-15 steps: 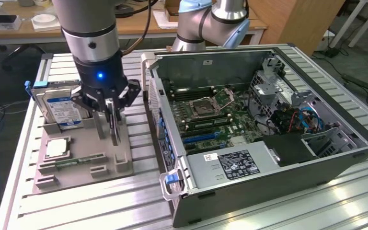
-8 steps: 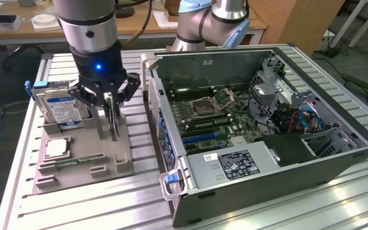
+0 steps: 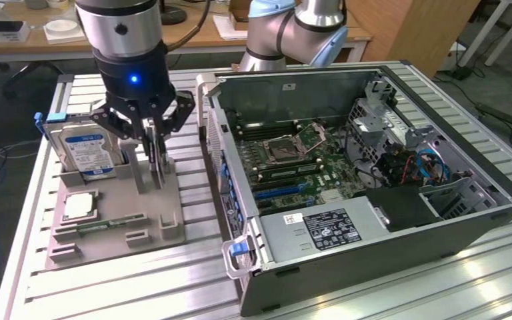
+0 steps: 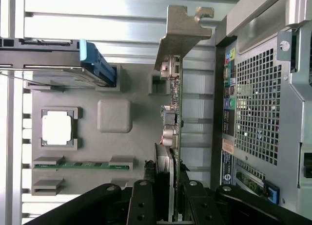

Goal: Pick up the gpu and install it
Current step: 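Pick up the gpu and move the gpu toward the slot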

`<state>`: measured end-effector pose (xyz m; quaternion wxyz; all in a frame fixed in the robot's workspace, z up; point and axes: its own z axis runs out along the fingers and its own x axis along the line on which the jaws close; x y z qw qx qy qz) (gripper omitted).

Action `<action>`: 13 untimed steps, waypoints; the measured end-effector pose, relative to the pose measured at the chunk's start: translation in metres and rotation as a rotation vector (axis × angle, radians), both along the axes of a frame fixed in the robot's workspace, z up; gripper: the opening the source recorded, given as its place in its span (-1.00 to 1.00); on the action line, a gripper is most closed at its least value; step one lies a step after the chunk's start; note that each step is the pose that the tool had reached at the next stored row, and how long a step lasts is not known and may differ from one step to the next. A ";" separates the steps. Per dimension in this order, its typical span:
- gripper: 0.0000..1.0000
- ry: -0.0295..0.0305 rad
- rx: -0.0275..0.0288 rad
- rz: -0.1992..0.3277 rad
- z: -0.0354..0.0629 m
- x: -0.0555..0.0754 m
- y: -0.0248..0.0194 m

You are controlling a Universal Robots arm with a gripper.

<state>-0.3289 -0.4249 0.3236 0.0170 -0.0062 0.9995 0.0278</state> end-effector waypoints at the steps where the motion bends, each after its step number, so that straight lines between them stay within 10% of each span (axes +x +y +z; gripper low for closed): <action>1: -0.46 -0.0001 0.0001 0.000 0.0023 0.000 0.0000; 13: -0.46 -0.0001 0.0001 0.000 0.0328 0.000 0.0000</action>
